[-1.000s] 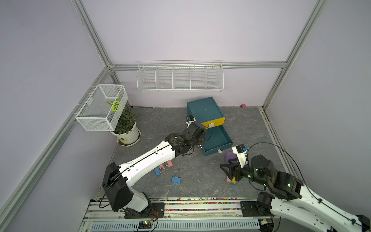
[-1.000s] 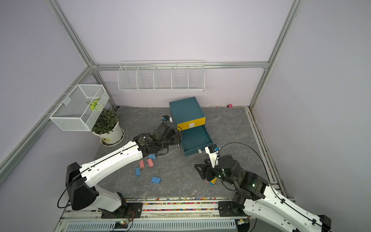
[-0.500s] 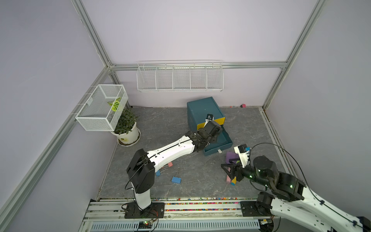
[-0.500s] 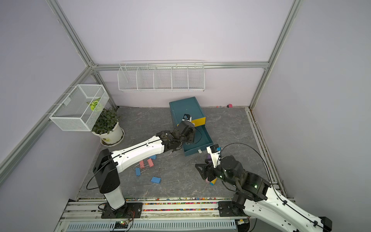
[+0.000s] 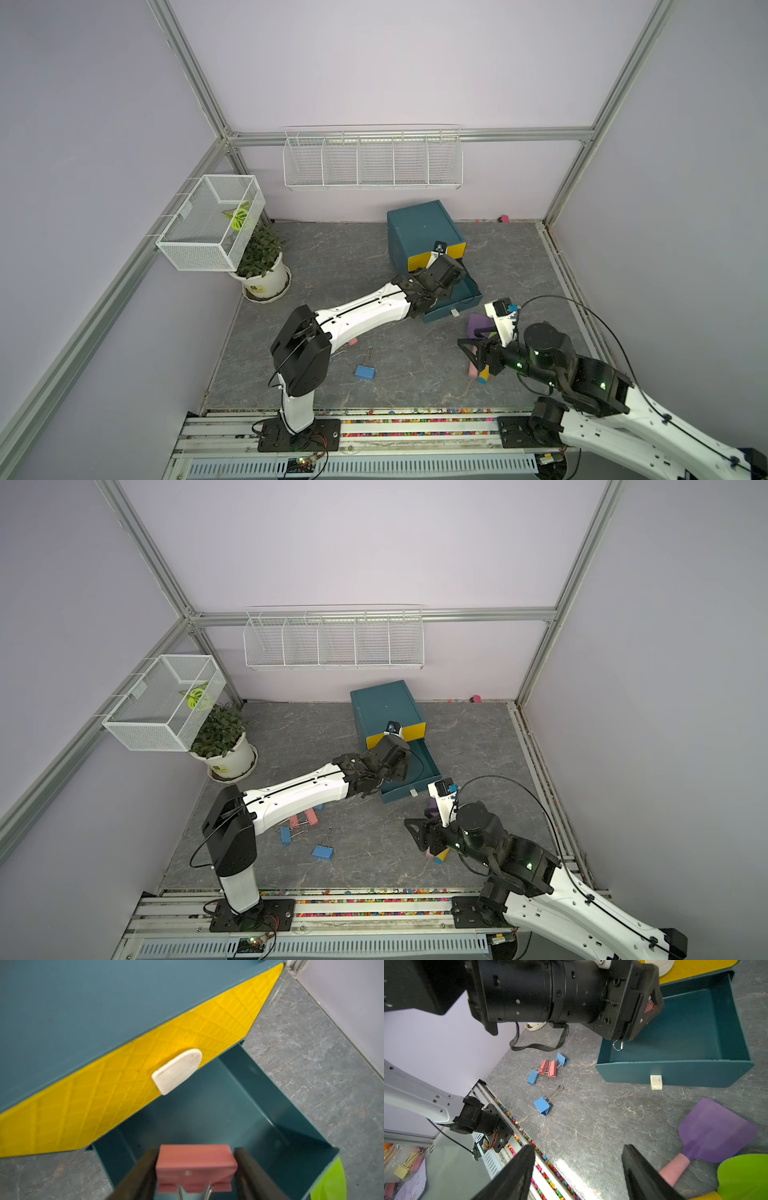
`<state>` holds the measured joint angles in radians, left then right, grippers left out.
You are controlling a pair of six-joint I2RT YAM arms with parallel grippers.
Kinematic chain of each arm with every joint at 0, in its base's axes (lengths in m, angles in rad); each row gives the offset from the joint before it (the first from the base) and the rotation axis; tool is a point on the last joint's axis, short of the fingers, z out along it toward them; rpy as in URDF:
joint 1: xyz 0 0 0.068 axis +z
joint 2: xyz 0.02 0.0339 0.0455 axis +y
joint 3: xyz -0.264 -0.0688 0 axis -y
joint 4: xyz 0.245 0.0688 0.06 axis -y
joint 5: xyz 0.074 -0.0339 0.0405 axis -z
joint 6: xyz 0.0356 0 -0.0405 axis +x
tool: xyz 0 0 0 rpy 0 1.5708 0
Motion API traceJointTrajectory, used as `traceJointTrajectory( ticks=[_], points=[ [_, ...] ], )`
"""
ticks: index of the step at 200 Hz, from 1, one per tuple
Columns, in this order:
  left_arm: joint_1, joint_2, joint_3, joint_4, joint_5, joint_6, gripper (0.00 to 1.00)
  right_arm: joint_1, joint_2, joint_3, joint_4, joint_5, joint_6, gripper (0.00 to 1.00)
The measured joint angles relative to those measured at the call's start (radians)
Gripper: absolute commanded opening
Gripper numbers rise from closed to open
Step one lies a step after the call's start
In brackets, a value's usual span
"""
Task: Put the binder clips in the drawer according to color
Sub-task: Place the binder clip in the drawer, then pick up the binder clip at the center of the board.
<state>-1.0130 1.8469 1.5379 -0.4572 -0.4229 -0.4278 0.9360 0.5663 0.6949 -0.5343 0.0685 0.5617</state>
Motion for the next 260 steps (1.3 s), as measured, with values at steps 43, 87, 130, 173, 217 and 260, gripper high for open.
traceJointTrajectory(
  ticks=[43, 87, 130, 173, 217, 260],
  points=[
    [0.0, -0.003, 0.002, -0.035, -0.008, -0.04, 0.85, 0.0, 0.008, 0.0, 0.0, 0.005, 0.003, 0.73],
    [0.0, -0.109, -0.019, -0.114, -0.064, -0.141, 0.84, 0.0, 0.008, 0.0, 0.0, 0.008, 0.002, 0.74],
    [0.002, -0.341, -0.193, -0.192, -0.124, -0.264, 0.84, 0.0, 0.022, 0.0, 0.01, 0.006, 0.002, 0.74],
    [0.098, -0.465, -0.473, -0.303, -0.068, -0.457, 0.85, 0.0, 0.039, -0.008, 0.031, 0.005, 0.002, 0.74],
    [0.165, -0.552, -0.633, -0.393, -0.029, -0.704, 0.8, 0.0, 0.044, -0.018, 0.049, 0.001, 0.003, 0.74],
    [0.169, -0.512, -0.696, -0.38, 0.037, -0.853, 0.72, 0.0, 0.044, -0.019, 0.053, 0.002, 0.003, 0.74]
  ],
)
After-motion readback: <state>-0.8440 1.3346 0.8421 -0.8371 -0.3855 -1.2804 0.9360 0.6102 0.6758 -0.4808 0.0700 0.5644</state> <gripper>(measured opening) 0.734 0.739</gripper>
